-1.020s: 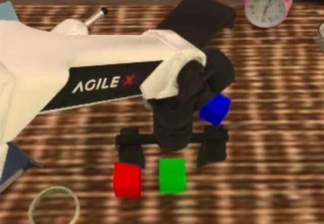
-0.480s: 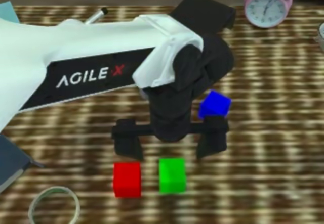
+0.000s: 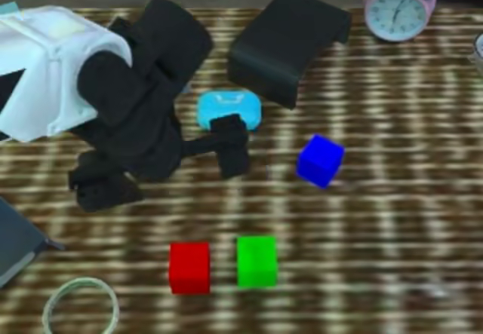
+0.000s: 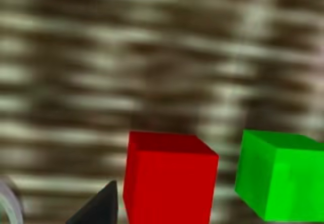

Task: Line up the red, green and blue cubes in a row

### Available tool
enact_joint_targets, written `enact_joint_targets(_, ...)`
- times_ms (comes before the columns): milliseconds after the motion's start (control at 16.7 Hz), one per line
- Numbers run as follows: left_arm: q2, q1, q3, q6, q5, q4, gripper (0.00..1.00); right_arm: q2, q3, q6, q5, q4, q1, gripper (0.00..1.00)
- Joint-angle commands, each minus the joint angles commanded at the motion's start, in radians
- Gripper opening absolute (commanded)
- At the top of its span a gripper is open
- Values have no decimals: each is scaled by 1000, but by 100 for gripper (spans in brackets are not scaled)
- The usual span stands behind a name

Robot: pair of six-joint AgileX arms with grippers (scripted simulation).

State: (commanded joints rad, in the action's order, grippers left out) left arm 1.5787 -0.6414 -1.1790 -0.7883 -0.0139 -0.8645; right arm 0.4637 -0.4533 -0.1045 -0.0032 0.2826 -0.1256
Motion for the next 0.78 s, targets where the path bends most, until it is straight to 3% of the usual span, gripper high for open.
enact_joint_targets(300, -481, 213, 372, 142, -7, 231, 100, 586, -485, -105, 4, 301, -108, 100)
enact_joint_targets(780, -1202, 516, 942, 506, -3, 606, 100, 1462, -1196, -267, 1, 768, -278, 100)
